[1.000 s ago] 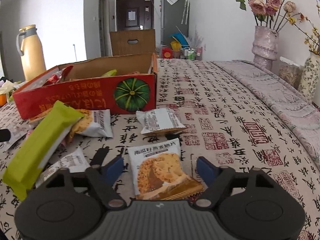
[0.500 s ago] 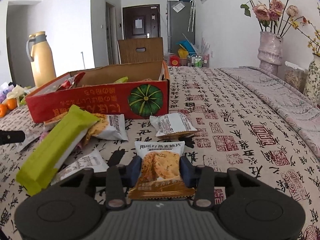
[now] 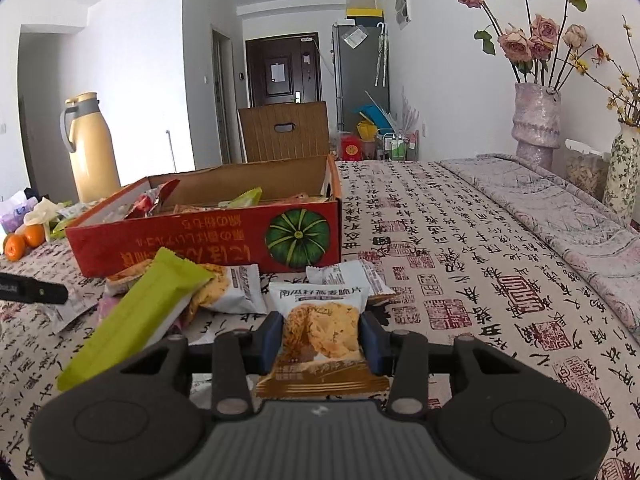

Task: Organize snacks
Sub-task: 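Grasp a biscuit packet with the right tool and lift it, then grasp a white printed packet with the left tool while the right tool holds the biscuit packet, then carry both packets over the box and open both tools to drop them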

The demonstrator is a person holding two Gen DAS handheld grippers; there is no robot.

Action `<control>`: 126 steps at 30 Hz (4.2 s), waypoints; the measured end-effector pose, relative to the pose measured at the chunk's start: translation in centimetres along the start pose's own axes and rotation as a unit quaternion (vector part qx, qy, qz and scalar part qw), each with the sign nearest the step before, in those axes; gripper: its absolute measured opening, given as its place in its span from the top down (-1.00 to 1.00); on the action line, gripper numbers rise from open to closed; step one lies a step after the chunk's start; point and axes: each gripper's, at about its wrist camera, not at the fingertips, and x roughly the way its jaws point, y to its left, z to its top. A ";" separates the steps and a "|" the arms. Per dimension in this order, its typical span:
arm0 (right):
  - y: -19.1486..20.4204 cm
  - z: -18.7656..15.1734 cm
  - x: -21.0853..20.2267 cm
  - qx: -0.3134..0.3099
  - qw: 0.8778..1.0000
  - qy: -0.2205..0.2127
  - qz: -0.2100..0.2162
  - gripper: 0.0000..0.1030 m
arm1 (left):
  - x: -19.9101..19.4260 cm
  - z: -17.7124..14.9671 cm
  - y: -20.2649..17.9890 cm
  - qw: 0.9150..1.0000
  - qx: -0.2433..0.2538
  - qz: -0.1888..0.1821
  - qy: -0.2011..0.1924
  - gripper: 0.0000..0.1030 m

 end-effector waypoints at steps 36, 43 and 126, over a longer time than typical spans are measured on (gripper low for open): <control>-0.2 0.0 0.7 0.009 1.000 0.009 -0.004 0.20 | 1.6 -0.8 -0.1 0.999 0.026 -0.022 0.001 -0.09; 0.2 0.2 0.2 0.006 1.000 0.004 -0.001 0.20 | 0.5 -1.0 -0.2 0.999 0.017 -0.028 -0.015 -0.08; 4.3 10.9 11.9 -0.010 0.997 -0.076 0.017 -1.00 | 3.6 10.2 -3.8 0.985 -0.065 -0.024 -0.157 -1.00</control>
